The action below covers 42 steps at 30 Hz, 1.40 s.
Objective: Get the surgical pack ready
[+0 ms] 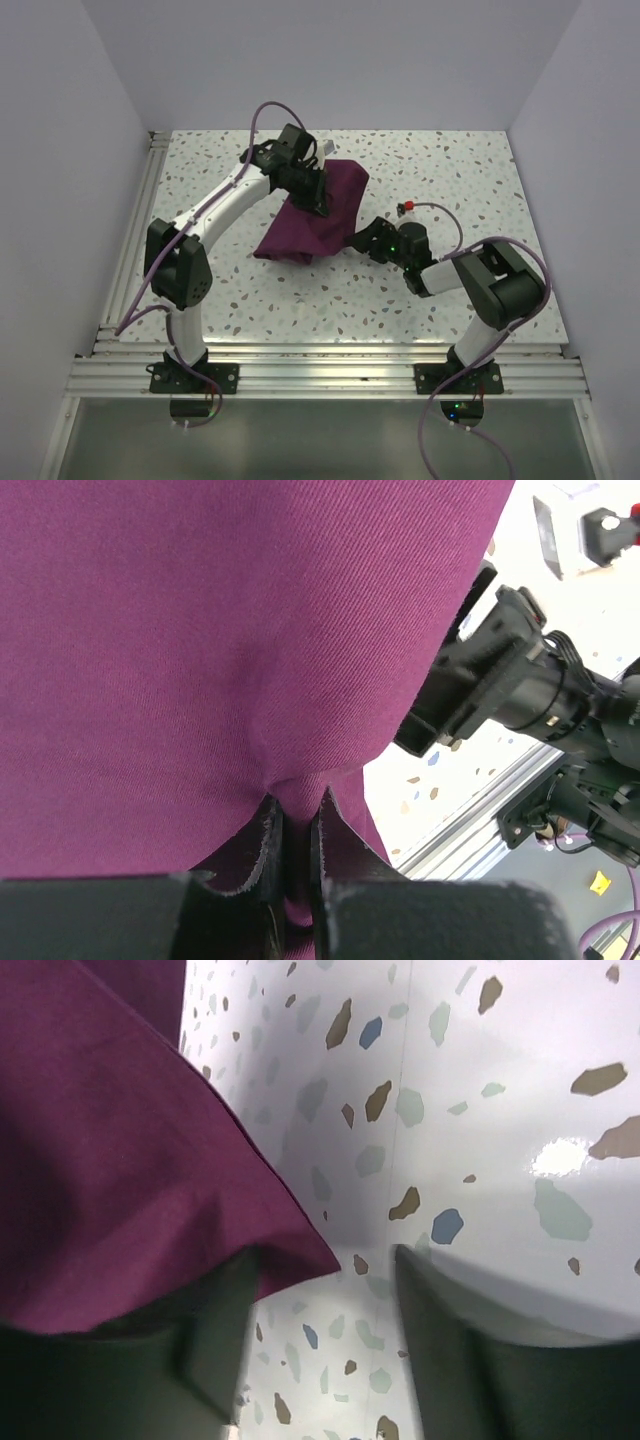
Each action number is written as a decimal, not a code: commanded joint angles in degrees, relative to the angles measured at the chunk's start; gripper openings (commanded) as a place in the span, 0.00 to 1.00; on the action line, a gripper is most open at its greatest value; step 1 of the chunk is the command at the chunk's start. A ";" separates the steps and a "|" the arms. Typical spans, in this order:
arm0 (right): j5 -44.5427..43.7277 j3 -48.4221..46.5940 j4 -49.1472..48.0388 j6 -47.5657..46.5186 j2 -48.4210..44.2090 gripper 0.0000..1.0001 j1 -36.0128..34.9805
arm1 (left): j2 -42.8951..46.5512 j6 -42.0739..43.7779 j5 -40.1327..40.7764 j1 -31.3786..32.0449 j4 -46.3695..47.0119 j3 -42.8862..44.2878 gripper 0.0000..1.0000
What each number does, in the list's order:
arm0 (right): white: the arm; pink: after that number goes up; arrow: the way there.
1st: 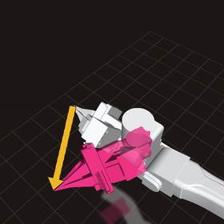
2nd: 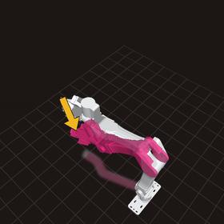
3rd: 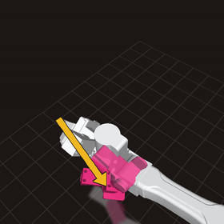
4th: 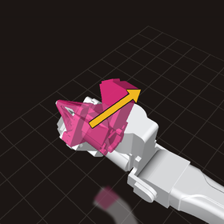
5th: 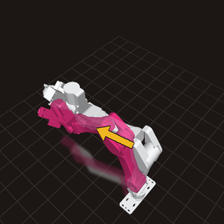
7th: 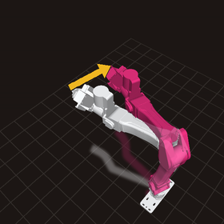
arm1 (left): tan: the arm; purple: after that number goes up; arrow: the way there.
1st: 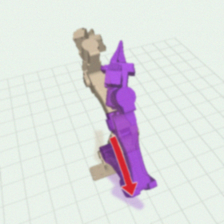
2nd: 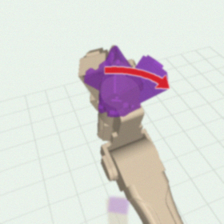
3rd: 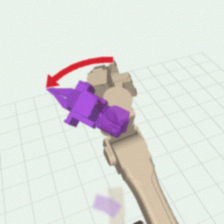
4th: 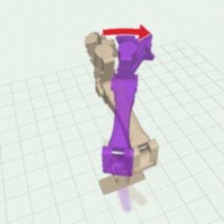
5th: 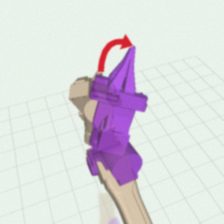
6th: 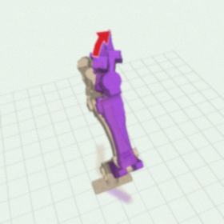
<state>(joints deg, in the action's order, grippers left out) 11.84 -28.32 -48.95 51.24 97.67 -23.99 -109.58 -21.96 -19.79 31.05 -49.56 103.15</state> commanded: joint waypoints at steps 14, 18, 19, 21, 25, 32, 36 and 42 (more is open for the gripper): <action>4.16 -1.74 -11.25 2.19 3.23 0.65 0.17 | 6.57 0.42 -3.59 -0.02 5.53 2.75 0.00; 5.73 -0.52 -15.98 2.10 5.06 0.61 1.13 | 6.83 0.42 -4.20 -0.11 5.09 3.63 0.00; 6.35 -0.08 -17.92 2.72 5.69 0.59 1.48 | 6.92 0.42 -4.38 -0.11 5.09 3.72 0.00; 8.71 1.50 -26.14 5.52 8.57 0.58 2.62 | 7.10 0.42 -5.16 -0.11 5.00 4.07 0.00; 12.85 1.77 -41.36 12.46 15.33 0.56 4.39 | 7.01 0.33 -6.14 -0.20 4.47 5.12 0.00; 14.00 2.04 -43.51 13.09 17.47 0.42 4.56 | 7.01 0.33 -5.87 -0.20 4.47 4.69 0.00; 13.57 3.00 -43.34 12.57 15.19 0.58 4.65 | 6.92 0.07 -5.96 -0.11 4.83 4.42 0.00; 10.76 6.51 -43.25 12.04 10.80 0.63 5.44 | 6.57 -0.02 -5.61 -0.20 4.21 5.74 0.00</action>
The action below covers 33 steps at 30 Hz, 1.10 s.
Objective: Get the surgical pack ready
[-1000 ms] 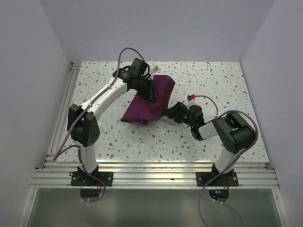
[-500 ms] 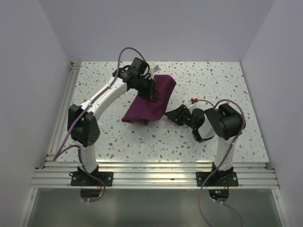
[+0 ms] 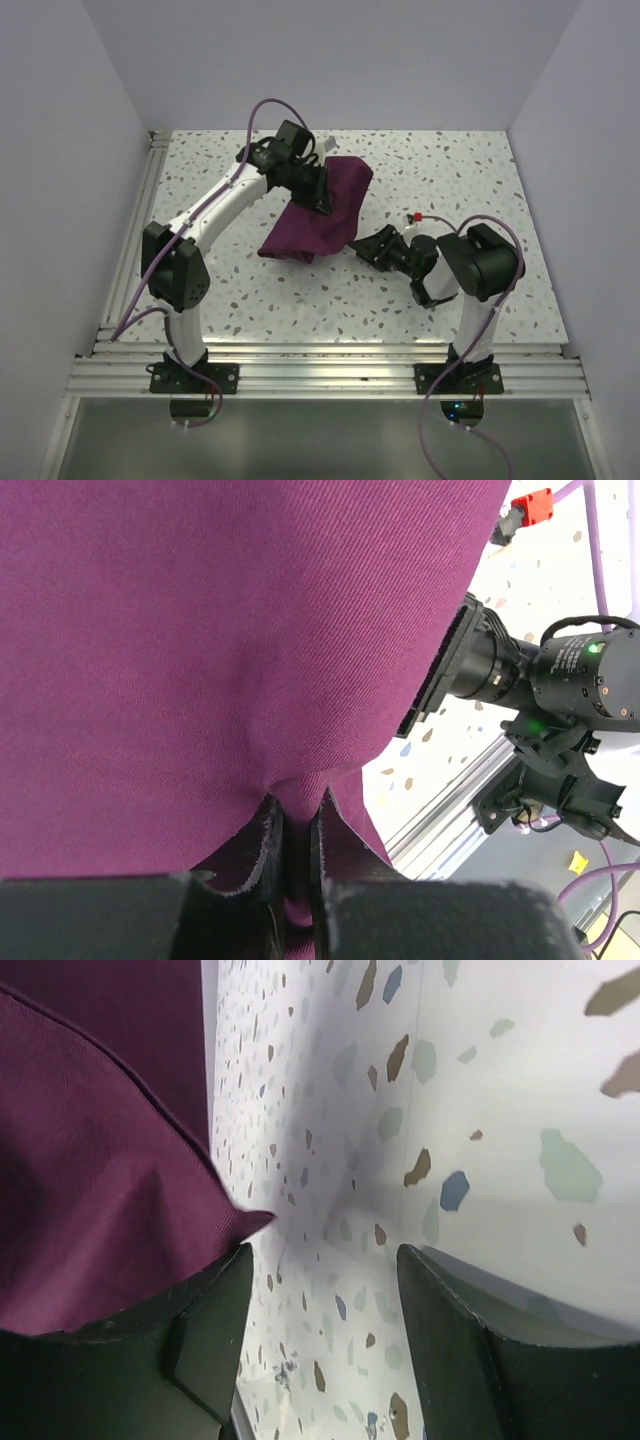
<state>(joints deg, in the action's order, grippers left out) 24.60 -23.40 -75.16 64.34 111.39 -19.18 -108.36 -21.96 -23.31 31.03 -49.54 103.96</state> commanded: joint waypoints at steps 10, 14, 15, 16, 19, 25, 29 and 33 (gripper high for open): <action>-1.57 2.74 -17.13 -2.55 -11.19 0.70 0.72 | 5.52 -0.10 -2.18 -0.18 4.19 4.76 0.00; -0.78 1.26 -17.22 -1.06 -11.03 0.75 0.64 | 5.52 -0.37 -2.97 -0.18 4.28 4.93 0.00; -0.78 0.99 -17.30 -0.88 -10.76 0.76 0.72 | 5.61 -0.46 -3.14 -0.18 4.28 5.02 0.00; -0.69 0.81 -17.31 -0.70 -10.50 0.77 0.72 | 5.70 -0.54 -3.49 -0.18 4.36 5.20 0.00; -0.43 0.02 -17.13 -0.70 -10.32 0.78 0.72 | 5.70 -0.72 -4.11 -0.26 4.01 6.07 0.00; 0.18 -0.95 -17.31 -0.53 -10.67 0.72 0.81 | 5.35 -0.63 -5.17 -0.35 2.78 7.92 0.00; 0.54 -1.21 -17.22 -0.09 -11.55 0.50 0.63 | 5.70 -0.72 -4.99 -0.44 2.87 7.75 0.00; 0.36 -1.04 -17.13 0.26 -11.82 0.28 0.64 | 5.61 -0.72 -4.64 -0.61 2.61 8.01 0.00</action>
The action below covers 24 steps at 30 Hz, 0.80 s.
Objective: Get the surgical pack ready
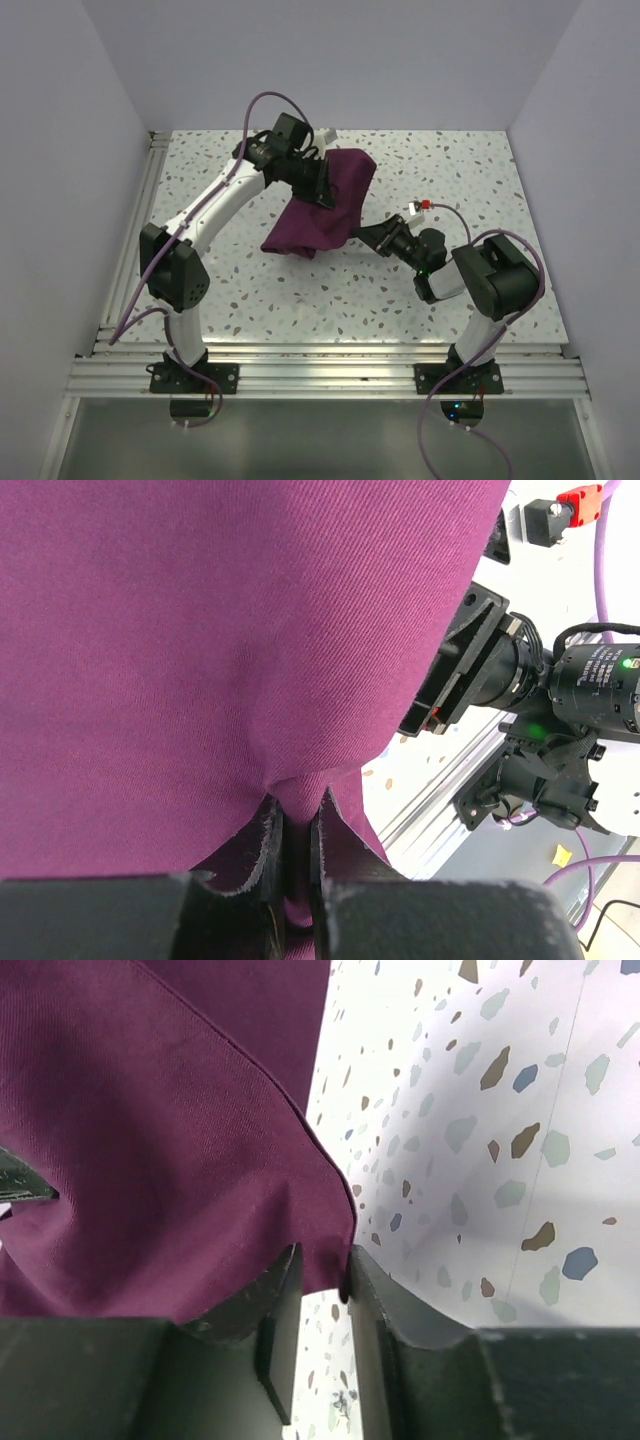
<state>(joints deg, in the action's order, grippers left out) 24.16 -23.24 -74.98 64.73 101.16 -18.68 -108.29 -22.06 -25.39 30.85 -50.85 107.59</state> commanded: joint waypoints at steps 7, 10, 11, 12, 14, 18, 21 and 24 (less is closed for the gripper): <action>0.71 -1.36 -17.22 0.57 0.52 0.03 0.40 | 5.90 -0.44 -2.21 -0.44 3.74 4.03 0.00; 0.36 -1.54 -16.34 0.75 1.93 0.00 0.31 | 5.99 -0.52 -2.12 -0.53 4.09 3.33 0.00; -0.25 -1.89 -13.73 0.58 2.19 0.00 0.39 | 6.07 -0.44 -2.12 -0.53 4.27 3.15 0.00; -0.78 -2.07 -11.96 -0.04 2.19 0.00 0.31 | 6.07 -0.44 -2.12 -0.44 4.44 2.89 0.00; -1.75 -2.15 -8.19 -0.83 2.54 0.00 0.13 | 6.07 -0.61 -1.51 -0.35 4.97 2.19 0.00; -2.28 -5.05 -3.43 -1.01 5.00 0.00 -0.39 | 5.99 -0.96 -2.30 -0.35 6.29 1.13 0.00; -3.32 -8.65 -0.44 -1.18 7.55 0.00 -2.32 | 5.55 -0.96 -2.91 -0.18 6.64 0.96 0.00; -5.00 -12.61 4.57 -2.50 8.78 0.00 -5.31 | 5.37 -0.96 -3.26 -0.09 7.25 0.25 0.00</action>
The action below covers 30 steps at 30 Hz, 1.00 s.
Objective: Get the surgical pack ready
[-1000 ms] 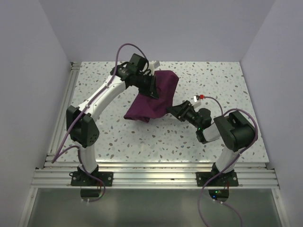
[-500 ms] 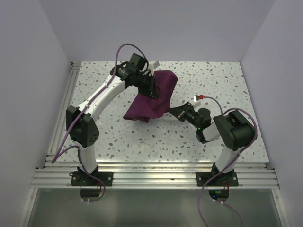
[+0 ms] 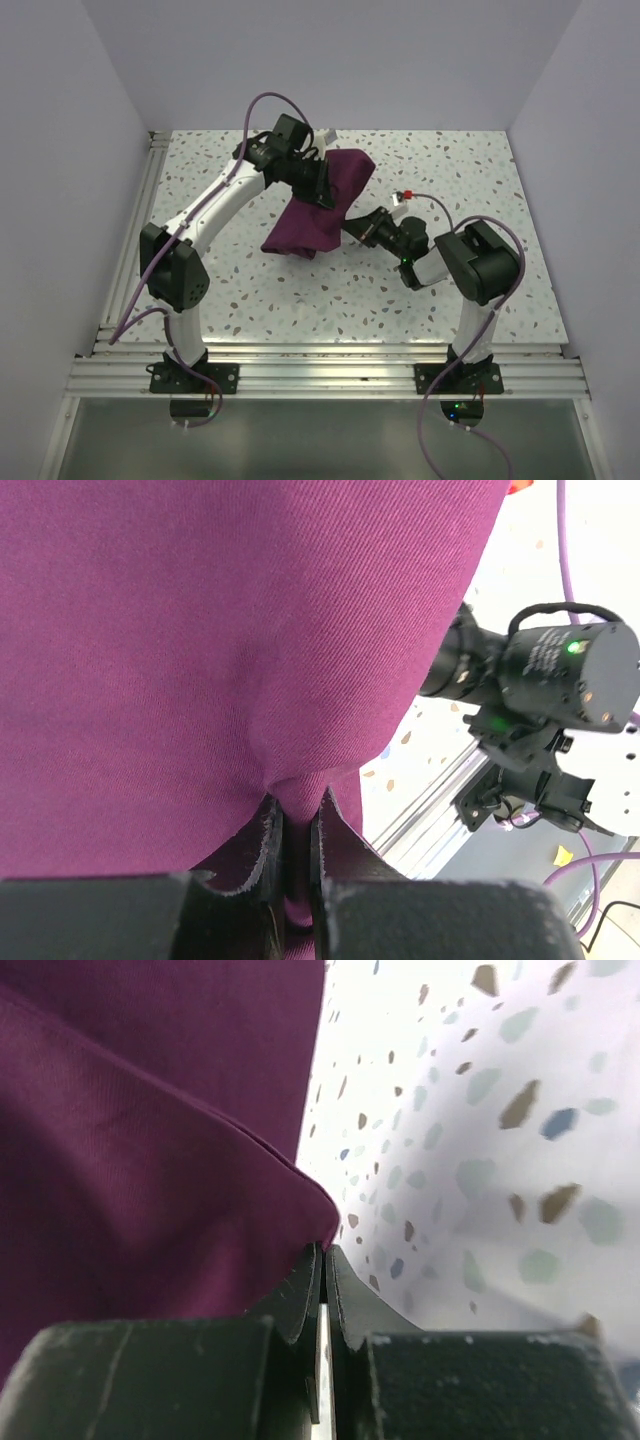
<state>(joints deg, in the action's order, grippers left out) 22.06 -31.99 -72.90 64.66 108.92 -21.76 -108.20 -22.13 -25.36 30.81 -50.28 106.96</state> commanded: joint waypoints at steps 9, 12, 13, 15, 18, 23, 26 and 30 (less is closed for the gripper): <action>-8.96 -12.31 8.83 -3.23 8.49 0.00 -8.73 | 5.46 -1.42 -3.64 0.39 9.32 -2.19 0.00; -10.72 -13.45 8.92 -2.97 10.69 0.00 -10.14 | 5.20 -1.51 -3.64 0.57 9.94 -2.63 0.00; -10.90 -14.32 9.27 -2.79 11.30 0.00 -10.58 | 5.02 -1.60 -3.64 0.83 10.11 -2.72 0.00; -11.52 -15.03 8.92 -2.00 13.41 0.00 -11.46 | 4.85 -1.60 -3.64 1.10 10.55 -3.24 0.00; -12.13 -15.56 6.46 -0.51 16.40 0.00 -12.16 | 4.84 -1.86 -3.81 1.62 11.87 -5.17 0.00; -13.45 -16.70 5.40 -0.06 18.95 0.00 -12.96 | 4.84 -2.65 -4.25 3.03 14.42 -8.17 0.00; -13.89 -17.58 5.84 -0.06 19.48 0.00 -13.40 | 4.75 -3.00 -4.34 3.56 15.56 -9.31 0.00; -13.89 -18.46 7.24 0.29 19.57 0.00 -13.84 | 4.67 -3.27 -4.34 3.91 17.05 -11.06 0.00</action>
<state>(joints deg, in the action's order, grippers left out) 11.29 -48.51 -68.93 65.60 127.20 -34.68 -108.12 -22.57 -21.12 32.62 -42.89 94.48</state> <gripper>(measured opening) 0.014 0.094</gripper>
